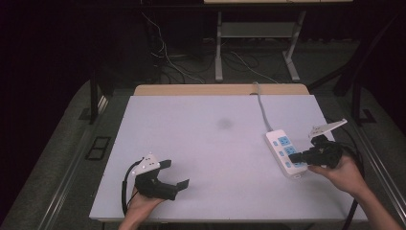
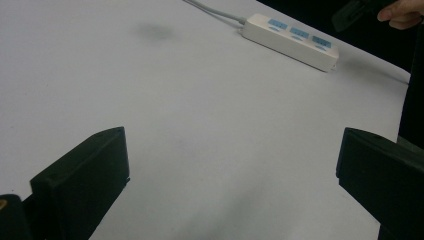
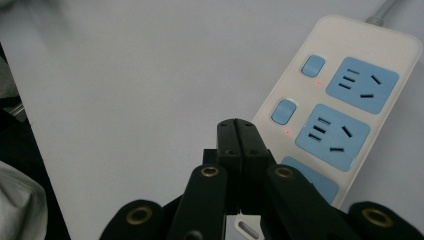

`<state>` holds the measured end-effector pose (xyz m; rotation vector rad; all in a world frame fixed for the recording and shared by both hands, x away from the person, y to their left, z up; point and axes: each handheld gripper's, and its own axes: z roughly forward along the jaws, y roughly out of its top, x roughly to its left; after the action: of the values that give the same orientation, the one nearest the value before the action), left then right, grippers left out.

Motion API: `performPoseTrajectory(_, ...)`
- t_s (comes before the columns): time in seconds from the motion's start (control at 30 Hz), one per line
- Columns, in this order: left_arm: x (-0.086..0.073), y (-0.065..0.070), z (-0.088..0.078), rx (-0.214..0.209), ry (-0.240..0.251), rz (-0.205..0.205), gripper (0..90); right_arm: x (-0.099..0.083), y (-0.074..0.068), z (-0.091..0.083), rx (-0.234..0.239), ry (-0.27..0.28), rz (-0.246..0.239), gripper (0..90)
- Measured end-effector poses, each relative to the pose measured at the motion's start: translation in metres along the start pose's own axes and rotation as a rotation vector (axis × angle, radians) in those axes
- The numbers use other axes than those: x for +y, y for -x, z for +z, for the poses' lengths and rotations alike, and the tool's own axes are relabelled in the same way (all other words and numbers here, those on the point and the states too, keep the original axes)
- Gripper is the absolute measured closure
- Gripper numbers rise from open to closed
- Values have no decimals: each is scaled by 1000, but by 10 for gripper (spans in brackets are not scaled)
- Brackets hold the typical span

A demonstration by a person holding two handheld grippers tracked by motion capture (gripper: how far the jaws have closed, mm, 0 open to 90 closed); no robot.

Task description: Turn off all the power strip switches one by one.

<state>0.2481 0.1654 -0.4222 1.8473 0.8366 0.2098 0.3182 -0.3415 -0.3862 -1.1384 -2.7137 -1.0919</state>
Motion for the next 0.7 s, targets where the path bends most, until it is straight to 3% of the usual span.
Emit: performPoseTrajectory(0.7,0,0,0,1,-3,2,0,-3,7,14,-30,-25,28,897)
